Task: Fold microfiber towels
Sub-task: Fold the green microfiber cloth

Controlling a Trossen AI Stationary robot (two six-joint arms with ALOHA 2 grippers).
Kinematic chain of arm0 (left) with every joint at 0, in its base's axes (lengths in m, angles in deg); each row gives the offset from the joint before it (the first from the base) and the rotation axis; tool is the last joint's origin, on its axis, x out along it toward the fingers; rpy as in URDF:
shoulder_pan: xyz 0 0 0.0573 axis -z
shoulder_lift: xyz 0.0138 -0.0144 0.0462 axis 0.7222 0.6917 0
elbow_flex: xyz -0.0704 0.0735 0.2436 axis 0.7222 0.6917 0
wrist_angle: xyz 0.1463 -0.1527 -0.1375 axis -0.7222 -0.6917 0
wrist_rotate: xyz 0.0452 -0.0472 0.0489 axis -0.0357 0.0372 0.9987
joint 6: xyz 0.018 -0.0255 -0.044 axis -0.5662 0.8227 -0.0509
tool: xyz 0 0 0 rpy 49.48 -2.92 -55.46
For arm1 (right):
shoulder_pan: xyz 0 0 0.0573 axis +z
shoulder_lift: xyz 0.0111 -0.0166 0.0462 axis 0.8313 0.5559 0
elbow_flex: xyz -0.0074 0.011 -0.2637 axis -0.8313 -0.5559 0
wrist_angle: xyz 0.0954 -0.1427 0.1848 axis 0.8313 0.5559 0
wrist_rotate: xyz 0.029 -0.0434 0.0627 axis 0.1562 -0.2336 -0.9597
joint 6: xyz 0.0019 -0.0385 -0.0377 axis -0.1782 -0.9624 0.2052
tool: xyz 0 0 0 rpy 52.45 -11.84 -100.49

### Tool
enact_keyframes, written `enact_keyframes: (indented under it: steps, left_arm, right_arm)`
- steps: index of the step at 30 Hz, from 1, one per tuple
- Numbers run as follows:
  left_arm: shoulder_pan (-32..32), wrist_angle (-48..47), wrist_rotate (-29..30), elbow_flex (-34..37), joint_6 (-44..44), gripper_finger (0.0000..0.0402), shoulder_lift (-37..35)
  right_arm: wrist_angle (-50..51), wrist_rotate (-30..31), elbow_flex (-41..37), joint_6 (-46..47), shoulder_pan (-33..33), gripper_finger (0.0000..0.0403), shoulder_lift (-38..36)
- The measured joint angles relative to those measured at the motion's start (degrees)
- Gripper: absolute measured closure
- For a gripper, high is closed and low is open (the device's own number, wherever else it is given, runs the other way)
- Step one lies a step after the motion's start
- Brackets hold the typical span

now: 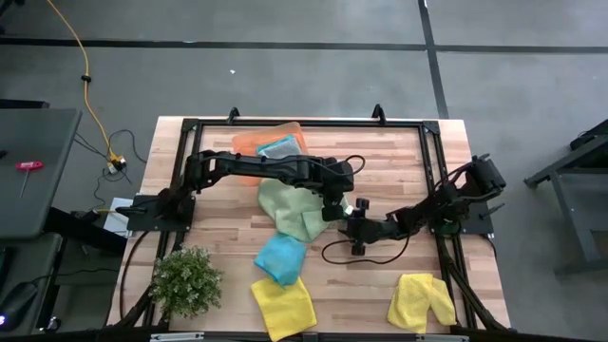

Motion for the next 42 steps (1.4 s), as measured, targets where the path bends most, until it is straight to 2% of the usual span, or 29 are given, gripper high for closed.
enact_keyframes:
  steps: [7,9,14,19,26,32,35,38,42]
  left_arm:
    - [0.0,-1.07,0.0,0.0,0.0,0.0394,-0.24]
    - [0.0,-2.14,0.21,0.0,-0.2,0.0392,-0.84]
    - [0.0,-7.05,3.12,0.0,-2.01,0.039,-3.95]
    - [0.0,-13.45,3.91,0.0,-1.88,0.0381,-8.59]
    - [1.41,-18.74,4.57,0.04,-0.48,0.034,-11.45]
    - [2.75,-17.72,4.5,0.16,-1.38,0.0299,-9.53]
    - [3.57,-17.47,4.37,3.51,-1.51,0.0283,-9.49]
    - [4.47,-16.79,4.31,9.92,-0.77,0.0272,-9.87]
    - [4.48,-5.01,0.82,21.11,1.49,0.0261,-10.55]
  right_arm:
    - [3.33,-1.46,0.14,4.24,-0.03,0.0371,0.03]
    - [4.12,-1.46,0.15,5.97,-0.05,0.0394,0.0]
    - [3.96,-1.44,-0.05,6.69,0.12,0.04,-1.02]
    - [8.9,-0.02,-0.57,4.3,-0.33,0.0402,-7.55]
    - [16.24,1.41,-0.38,4.43,-0.41,0.0403,-19.65]
    - [20.41,0.5,-0.31,7.01,-0.32,0.0402,-25.81]
    - [22.9,-0.08,-0.31,9.58,-0.32,0.0402,-26.12]
    - [26.1,-0.37,-0.31,11.76,-0.3,0.0402,-25.97]
    - [28.87,0.08,-0.31,13.54,-0.3,0.0402,-25.97]
